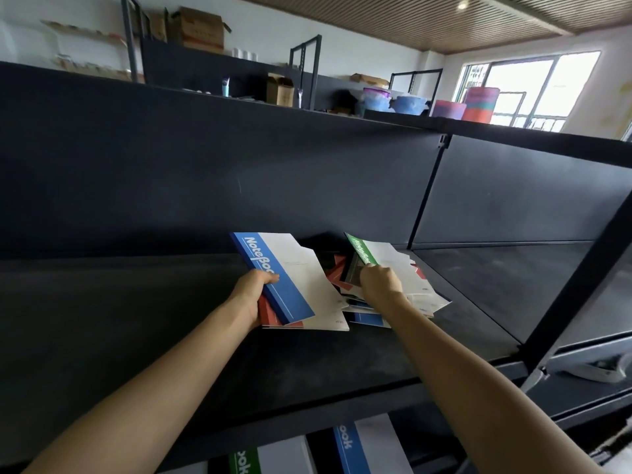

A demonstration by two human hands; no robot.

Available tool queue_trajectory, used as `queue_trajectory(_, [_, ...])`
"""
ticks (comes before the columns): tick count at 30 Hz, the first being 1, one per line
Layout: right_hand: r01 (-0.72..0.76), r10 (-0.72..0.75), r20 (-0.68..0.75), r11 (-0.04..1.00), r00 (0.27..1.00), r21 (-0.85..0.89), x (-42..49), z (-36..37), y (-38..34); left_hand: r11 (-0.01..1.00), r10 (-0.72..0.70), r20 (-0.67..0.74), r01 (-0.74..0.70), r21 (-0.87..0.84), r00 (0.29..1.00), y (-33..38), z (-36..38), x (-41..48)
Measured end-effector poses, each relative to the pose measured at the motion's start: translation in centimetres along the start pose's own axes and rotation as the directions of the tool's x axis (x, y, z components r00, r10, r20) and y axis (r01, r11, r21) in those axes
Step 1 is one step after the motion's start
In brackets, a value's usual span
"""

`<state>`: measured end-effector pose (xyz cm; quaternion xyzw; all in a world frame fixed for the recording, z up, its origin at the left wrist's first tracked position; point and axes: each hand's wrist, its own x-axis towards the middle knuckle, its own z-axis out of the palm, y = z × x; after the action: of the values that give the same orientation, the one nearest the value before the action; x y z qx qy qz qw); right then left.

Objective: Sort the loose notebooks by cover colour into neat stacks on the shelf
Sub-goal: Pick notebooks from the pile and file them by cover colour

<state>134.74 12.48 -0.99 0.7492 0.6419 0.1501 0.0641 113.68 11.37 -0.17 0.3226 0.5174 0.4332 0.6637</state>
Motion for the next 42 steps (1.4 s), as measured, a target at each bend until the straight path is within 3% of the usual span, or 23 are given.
queue_trajectory(6, [0.059, -0.06, 0.029, 0.997, 0.998, 0.045, -1.8, -3.2, -2.1, 1.0, 0.014, -0.025, -0.015, -0.009, 1.0, -0.2, 0.6, -0.6])
queue_trajectory(12, [0.342, -0.33, -0.136, 0.937, 0.934, 0.07, -7.9, -6.8, -7.4, 0.98, 0.13, 0.073, -0.117, -0.16, 0.989, -1.6, 1.7, -1.7])
queue_trajectory(15, [0.412, -0.382, -0.216, 0.904, 0.899, 0.114, -9.3, -6.5, -7.9, 0.972, 0.143, 0.066, -0.127, -0.195, 0.988, -2.1, 0.9, -2.2])
queue_trajectory(17, [0.431, -0.392, -0.197, 0.873, 0.899, 0.23, -9.3, -6.2, -7.7, 0.976, 0.152, 0.047, -0.143, -0.164, 0.987, -2.4, 0.2, -2.9])
queue_trajectory(20, [0.363, -0.354, -0.103, 0.829, 0.93, 0.427, -8.5, -5.7, -6.4, 0.981, 0.164, -0.015, -0.164, -0.098, 0.986, -2.6, -0.6, -4.4])
queue_trajectory(24, [0.009, -0.068, 0.069, 0.778, 0.995, 0.628, -7.5, -4.1, -3.6, 0.987, 0.144, -0.116, -0.151, -0.052, 0.983, -2.5, -1.6, -6.3])
queue_trajectory(26, [-0.141, -0.027, 0.203, 0.628, 0.979, 0.766, -7.8, -3.5, -2.8, 0.984, 0.173, -0.121, -0.177, -0.017, 0.977, -2.7, -1.7, -7.6])
queue_trajectory(28, [-0.334, -0.088, 0.367, 0.261, 0.926, 0.906, -8.9, -2.9, -2.4, 0.973, 0.23, -0.114, -0.229, 0.017, 0.967, -3.1, -1.4, -9.0])
queue_trajectory(30, [-0.442, -0.182, 0.434, -0.005, 0.882, 0.897, -10.6, -2.7, -1.8, 0.96, 0.281, -0.125, -0.277, 0.047, 0.952, -3.8, -0.8, -10.5])
queue_trajectory(33, [-0.523, -0.239, 0.472, -0.252, 0.849, 0.814, -13.2, -1.8, -0.8, 0.963, 0.267, -0.16, -0.268, 0.017, 0.95, -5.5, 0.2, -13.4])
queue_trajectory(36, [-0.551, -0.26, 0.487, -0.328, 0.834, 0.767, -15.9, -0.8, -0.2, 0.972, 0.218, -0.159, -0.229, -0.056, 0.963, -8.0, 0.8, -16.5])
queue_trajectory(42, [-0.541, -0.232, 0.494, -0.241, 0.838, 0.806, -21.8, 2.2, -0.9, 0.977, 0.166, -0.164, -0.184, -0.104, 0.972, -14.5, 0.1, -21.0])
